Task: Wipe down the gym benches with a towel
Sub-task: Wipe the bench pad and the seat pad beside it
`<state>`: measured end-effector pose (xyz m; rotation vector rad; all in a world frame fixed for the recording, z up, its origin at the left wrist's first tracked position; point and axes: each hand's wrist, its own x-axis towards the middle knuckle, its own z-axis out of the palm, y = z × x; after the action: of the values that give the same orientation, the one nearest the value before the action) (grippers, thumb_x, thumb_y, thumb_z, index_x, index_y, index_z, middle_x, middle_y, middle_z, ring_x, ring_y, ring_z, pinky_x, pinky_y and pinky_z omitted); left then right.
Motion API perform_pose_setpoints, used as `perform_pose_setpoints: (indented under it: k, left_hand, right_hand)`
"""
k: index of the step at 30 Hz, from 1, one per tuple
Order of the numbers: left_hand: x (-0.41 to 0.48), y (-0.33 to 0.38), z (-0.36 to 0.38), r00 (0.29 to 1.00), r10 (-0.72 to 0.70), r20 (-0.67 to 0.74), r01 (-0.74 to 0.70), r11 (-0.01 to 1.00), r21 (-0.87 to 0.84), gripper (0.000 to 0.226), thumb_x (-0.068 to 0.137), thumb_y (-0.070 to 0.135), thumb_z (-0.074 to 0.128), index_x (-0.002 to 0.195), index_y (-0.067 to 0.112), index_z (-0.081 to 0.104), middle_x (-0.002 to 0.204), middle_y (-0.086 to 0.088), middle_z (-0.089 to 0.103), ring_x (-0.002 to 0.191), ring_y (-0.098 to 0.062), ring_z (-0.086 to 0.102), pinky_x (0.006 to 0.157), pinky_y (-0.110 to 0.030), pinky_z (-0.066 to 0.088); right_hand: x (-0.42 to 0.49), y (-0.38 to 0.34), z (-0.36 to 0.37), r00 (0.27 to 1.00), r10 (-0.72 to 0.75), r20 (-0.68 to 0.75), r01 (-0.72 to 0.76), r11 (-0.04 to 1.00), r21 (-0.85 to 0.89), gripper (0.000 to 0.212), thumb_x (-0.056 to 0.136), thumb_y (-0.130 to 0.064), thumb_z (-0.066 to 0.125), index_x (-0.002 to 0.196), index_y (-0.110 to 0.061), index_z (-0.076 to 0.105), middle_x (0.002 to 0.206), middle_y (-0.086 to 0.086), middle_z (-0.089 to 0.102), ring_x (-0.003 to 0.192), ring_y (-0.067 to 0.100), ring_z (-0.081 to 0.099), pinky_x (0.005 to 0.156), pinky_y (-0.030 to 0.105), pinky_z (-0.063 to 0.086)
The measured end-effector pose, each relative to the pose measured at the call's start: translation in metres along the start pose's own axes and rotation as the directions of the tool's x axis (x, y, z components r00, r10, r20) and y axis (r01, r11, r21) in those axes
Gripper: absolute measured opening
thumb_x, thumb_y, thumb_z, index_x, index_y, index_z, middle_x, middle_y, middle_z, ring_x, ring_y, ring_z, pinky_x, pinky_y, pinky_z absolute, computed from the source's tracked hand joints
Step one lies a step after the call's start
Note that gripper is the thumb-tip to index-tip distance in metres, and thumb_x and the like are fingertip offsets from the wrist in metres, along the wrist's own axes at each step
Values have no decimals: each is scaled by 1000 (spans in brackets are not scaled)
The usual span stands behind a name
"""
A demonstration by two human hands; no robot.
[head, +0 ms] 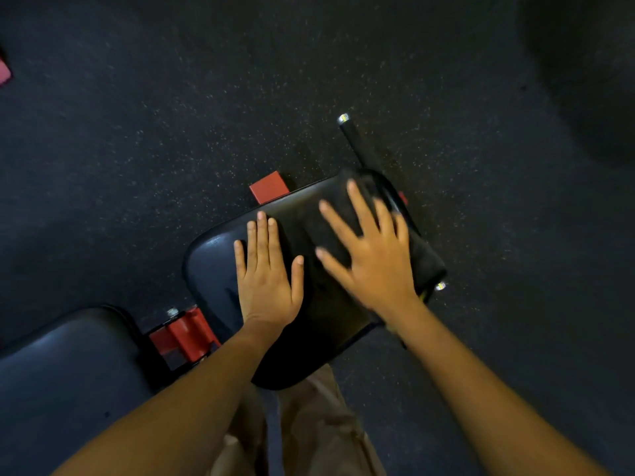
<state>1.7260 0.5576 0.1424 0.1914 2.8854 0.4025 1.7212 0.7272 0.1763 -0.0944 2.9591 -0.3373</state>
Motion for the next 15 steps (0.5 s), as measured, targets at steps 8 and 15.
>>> perform_pose_setpoints:
  k: [8,15]
  left_hand:
    - [0,0,2,1000,7,-14,-7,1000,-1,65,97,42,26,147,1,18,156,-15,14,144,-24,7,116,-38,-3]
    - [-1,-6,-1,1000,23,-8,-24,996,-90,61,98,39,27,147,2,19,155,-14,15,143,-22,10,117,-33,-3]
  right_hand:
    - [-8,1,5,961,269,-67,-272,962,-31,60,89,-53,42,146,-35,34,156,9,28,125,40,40,94,58,36]
    - [36,-32,3,993,116,4,-115,992,-59,65,90,-54,43,150,-33,29,160,10,19,133,38,34,101,57,33]
